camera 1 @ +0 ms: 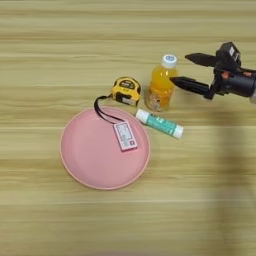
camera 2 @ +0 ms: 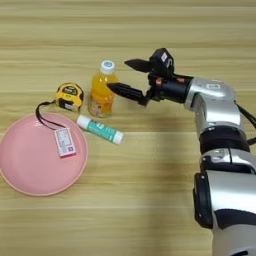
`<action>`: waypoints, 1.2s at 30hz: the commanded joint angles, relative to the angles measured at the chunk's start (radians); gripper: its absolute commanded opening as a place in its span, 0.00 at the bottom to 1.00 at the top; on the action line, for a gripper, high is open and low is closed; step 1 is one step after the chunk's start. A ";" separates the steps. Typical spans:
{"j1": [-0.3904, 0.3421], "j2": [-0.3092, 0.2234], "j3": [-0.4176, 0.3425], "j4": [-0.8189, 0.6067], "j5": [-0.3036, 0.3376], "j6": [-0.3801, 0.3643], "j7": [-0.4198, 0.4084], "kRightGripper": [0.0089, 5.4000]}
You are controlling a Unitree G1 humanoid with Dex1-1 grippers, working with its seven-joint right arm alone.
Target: Move the objects on the table
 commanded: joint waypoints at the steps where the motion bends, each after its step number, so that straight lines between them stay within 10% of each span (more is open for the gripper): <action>1: -0.108 -0.006 -0.026 -0.063 0.026 -0.033 -0.062 0.99; 17: -0.138 0.082 -0.016 0.001 0.007 -0.066 -0.178 0.99; 36: -0.146 0.085 -0.006 0.026 -0.003 -0.061 -0.191 0.60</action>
